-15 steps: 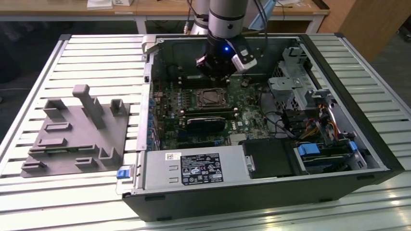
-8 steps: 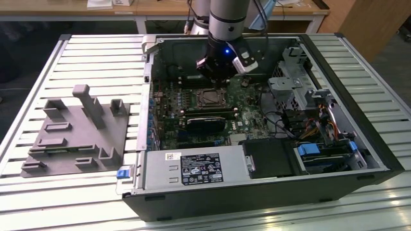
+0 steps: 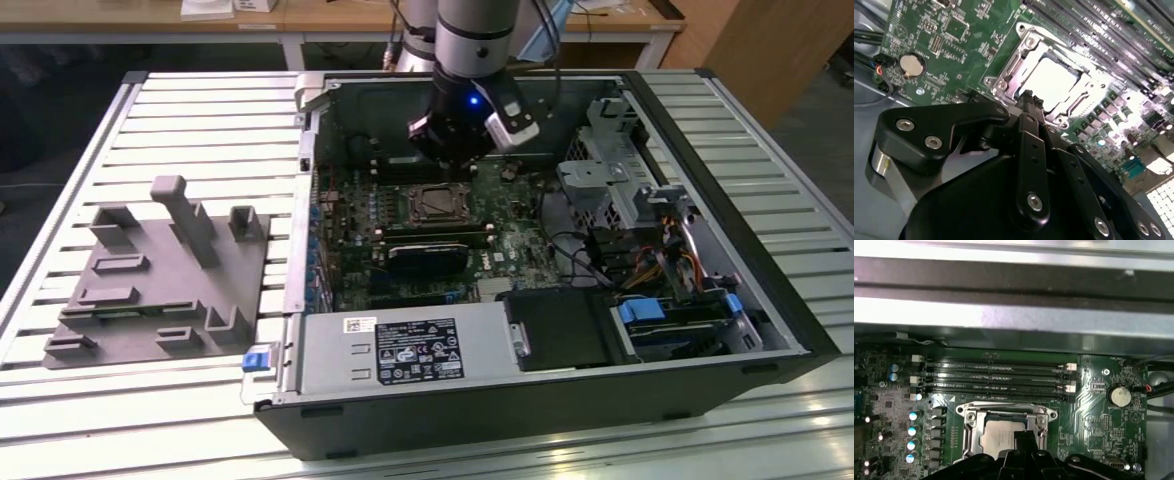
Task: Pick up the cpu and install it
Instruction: 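Install the second cpu locking lever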
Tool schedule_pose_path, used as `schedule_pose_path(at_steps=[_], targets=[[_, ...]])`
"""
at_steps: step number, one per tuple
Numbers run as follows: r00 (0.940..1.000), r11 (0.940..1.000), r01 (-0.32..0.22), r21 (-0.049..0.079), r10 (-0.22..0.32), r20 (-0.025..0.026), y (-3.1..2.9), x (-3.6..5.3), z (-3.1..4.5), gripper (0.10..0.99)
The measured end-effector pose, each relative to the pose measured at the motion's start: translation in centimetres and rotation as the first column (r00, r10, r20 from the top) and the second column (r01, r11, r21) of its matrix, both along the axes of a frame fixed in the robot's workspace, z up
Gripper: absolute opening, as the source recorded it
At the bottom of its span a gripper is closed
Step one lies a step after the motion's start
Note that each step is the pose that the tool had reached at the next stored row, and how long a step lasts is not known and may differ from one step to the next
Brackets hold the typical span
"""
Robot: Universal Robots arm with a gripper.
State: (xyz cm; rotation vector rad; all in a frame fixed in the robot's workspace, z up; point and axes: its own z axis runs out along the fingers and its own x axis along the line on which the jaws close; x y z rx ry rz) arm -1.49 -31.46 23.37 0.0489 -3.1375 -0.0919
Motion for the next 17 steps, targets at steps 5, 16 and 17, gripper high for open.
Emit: schedule_pose_path(at_steps=[5, 16, 17], targets=[[1.0, 1.0, 0.0, 0.0, 0.0, 0.0, -0.88, 0.0, 0.0, 0.106], [1.0, 1.0, 0.0, 0.0, 0.0, -0.0031, -2.47, 0.0, -0.2, 0.106], [1.0, 1.0, 0.0, 0.0, 0.0, -0.0039, -2.56, 0.0, -0.23, 0.106]])
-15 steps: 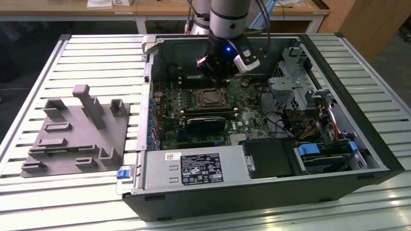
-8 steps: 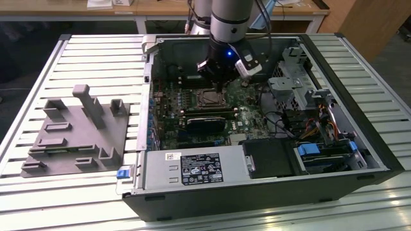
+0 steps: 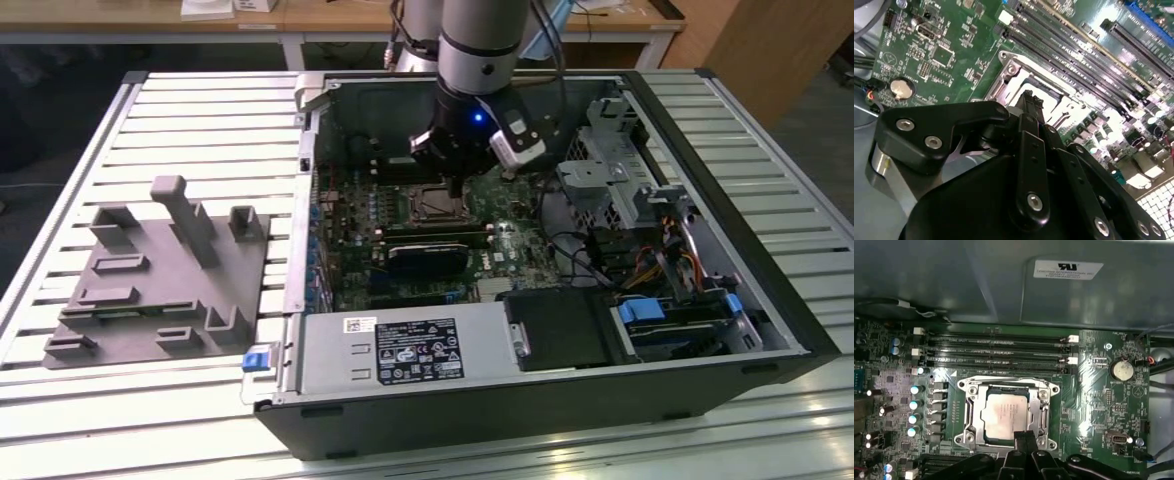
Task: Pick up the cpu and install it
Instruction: 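Install the second cpu locking lever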
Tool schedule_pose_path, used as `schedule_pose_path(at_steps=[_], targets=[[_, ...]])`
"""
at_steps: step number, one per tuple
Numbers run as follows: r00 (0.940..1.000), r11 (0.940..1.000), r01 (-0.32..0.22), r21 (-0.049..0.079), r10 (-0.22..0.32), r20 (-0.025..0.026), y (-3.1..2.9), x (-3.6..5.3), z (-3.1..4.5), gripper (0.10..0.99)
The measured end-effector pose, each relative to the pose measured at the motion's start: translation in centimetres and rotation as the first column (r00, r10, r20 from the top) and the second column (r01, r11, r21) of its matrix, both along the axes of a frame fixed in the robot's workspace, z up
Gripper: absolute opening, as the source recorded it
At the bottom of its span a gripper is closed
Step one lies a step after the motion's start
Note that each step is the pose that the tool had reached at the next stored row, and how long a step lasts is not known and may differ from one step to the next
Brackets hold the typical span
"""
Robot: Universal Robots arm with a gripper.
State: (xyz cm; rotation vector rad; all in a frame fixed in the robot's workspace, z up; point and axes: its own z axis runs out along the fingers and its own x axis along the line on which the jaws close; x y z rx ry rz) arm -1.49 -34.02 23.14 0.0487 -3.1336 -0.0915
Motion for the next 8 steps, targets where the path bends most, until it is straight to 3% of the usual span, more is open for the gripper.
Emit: schedule_pose_path(at_steps=[8], targets=[[1.0, 1.0, 0.0, 0.0, 0.0, -0.0027, -1.4, 0.0, -0.11, 0.106]])
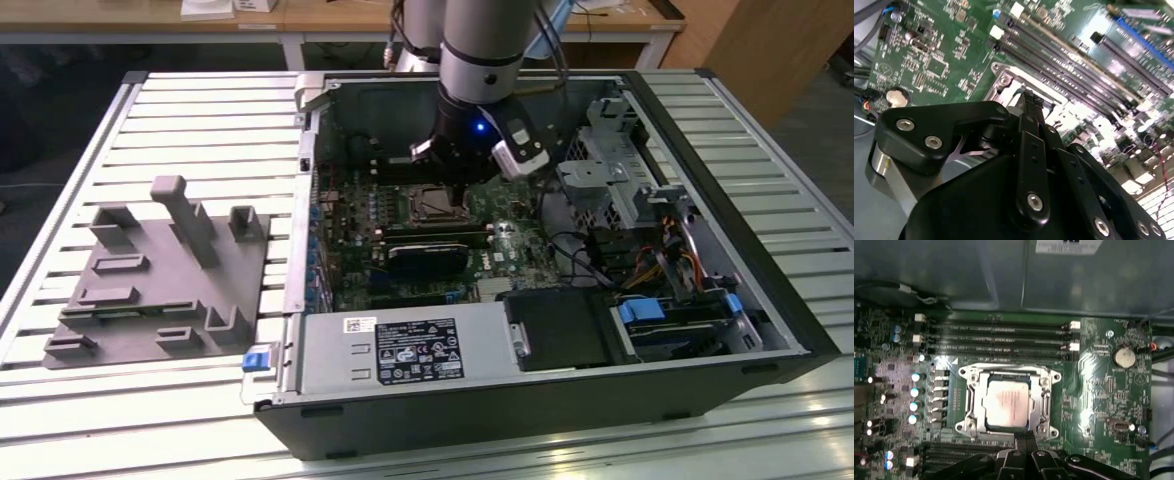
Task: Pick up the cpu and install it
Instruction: 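Install the second cpu locking lever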
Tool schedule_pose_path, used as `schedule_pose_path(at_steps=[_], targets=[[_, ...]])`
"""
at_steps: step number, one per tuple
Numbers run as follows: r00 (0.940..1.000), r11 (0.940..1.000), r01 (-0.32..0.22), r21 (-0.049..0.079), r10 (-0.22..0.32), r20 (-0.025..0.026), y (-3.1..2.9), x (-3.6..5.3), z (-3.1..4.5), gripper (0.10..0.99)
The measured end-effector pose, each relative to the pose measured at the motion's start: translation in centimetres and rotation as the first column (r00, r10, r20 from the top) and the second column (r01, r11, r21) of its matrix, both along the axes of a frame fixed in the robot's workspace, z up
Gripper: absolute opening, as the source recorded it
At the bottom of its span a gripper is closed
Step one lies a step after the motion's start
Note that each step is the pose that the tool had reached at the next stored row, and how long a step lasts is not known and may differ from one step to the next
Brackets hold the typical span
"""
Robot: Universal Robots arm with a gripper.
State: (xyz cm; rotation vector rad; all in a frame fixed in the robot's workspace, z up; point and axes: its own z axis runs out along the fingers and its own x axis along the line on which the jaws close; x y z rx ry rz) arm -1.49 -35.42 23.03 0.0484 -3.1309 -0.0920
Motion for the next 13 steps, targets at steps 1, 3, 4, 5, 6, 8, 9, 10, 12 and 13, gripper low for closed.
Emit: schedule_pose_path(at_steps=[1, 3, 4, 5, 6, 8, 9, 10, 12, 13], targets=[[1.0, 1.0, 0.0, 0.0, 0.0, -0.0001, -0.15, 0.0, -0.01, 0.106], [1.0, 1.0, 0.0, 0.0, 0.0, -0.0001, -0.47, 0.0, -0.02, 0.106], [1.0, 1.0, 0.0, 0.0, 0.0, -0.0001, -0.63, 0.0, -0.03, 0.106], [1.0, 1.0, 0.0, 0.0, 0.0, -0.0002, -0.77, 0.0, -0.03, 0.106], [1.0, 1.0, 0.0, 0.0, 0.0, -0.0001, -0.88, -0.04, -0.04, 0.106], [1.0, 1.0, 0.0, 0.0, 0.0, -0.0001, -1.05, -0.26, -0.05, 0.106], [1.0, 1.0, 0.0, 0.0, 0.0, -0.0001, -1.11, -0.41, -0.06, 0.106], [1.0, 1.0, 0.0, 0.0, 0.0, -0.0001, -1.15, -0.58, -0.07, 0.106], [1.0, 1.0, 0.0, 0.0, 0.0, -0.0001, -1.19, -0.9, -0.08, 0.106], [1.0, 1.0, 0.0, 0.0, 0.0, 0.0, -1.2, -1.06, -0.1, 0.106]])
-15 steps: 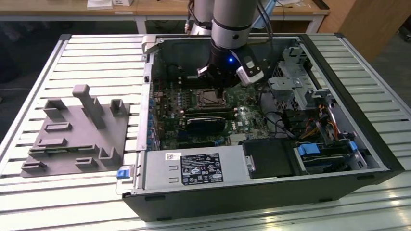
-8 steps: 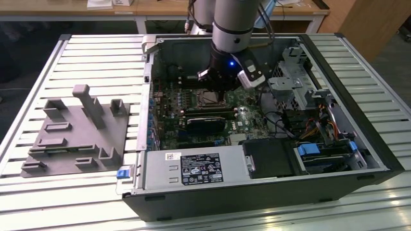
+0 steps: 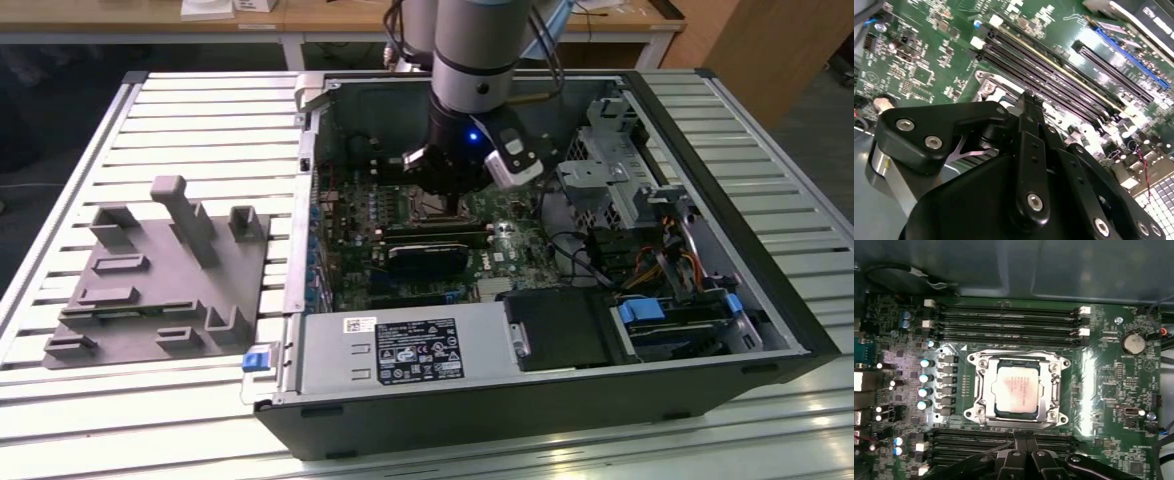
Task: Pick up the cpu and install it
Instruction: 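Install the second cpu locking lever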
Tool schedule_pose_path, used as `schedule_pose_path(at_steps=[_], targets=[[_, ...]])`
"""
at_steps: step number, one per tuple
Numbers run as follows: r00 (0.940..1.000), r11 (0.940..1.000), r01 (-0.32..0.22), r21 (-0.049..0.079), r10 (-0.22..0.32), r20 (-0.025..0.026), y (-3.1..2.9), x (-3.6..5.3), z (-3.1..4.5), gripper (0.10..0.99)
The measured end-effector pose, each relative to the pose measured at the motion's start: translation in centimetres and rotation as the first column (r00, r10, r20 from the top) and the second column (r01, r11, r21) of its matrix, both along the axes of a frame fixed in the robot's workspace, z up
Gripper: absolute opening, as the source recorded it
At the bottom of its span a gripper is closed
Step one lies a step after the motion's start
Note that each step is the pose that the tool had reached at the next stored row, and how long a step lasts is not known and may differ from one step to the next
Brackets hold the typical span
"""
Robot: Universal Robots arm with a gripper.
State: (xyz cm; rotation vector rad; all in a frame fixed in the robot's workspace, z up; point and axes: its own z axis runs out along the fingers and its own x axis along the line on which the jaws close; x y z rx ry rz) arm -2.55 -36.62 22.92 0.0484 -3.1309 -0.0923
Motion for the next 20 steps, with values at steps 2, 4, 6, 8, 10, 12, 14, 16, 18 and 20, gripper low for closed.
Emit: schedule_pose_path(at_steps=[2, 4, 6, 8, 10, 12, 14, 16, 18, 20], targets=[[1.0, 1.0, 0.0, 0.0, 0.0, 0.0, -0.02, -0.28, -0.05, 0.106], [1.0, 1.0, 0.0, 0.0, 0.0, -0.0003, -0.03, -0.49, -0.14, 0.106], [1.0, 1.0, 0.0, 0.0, 0.0, -0.0013, -0.04, -0.59, -0.31, 0.106], [1.0, 1.0, 0.0, 0.006, 0.0, -0.0043, -0.06, -0.6, -0.39, 0.106], [1.0, 0.9999, 0.0, 0.011, 0.0, -0.0058, -0.18, -0.6, -0.52, 0.106], [1.0, 0.9999, 0.0, 0.017, 0.0, -0.0064, -0.52, -0.6, -0.59, 0.106], [1.0, 0.9997, 0.0, 0.026, 0.0, -0.0069, -0.85, -0.61, -0.62, 0.106], [1.0, 0.9991, 0.0, 0.041, 0.0, -0.0073, -1.07, -0.62, -0.63, 0.106], [1.0, 0.998, 0.0, 0.063, 0.0, -0.0074, -1.24, -0.63, -0.64, 0.106], [1.0, 0.9974, 0.0, 0.072, 0.0, -0.0073, -1.43, -0.68, -0.69, 0.106]])
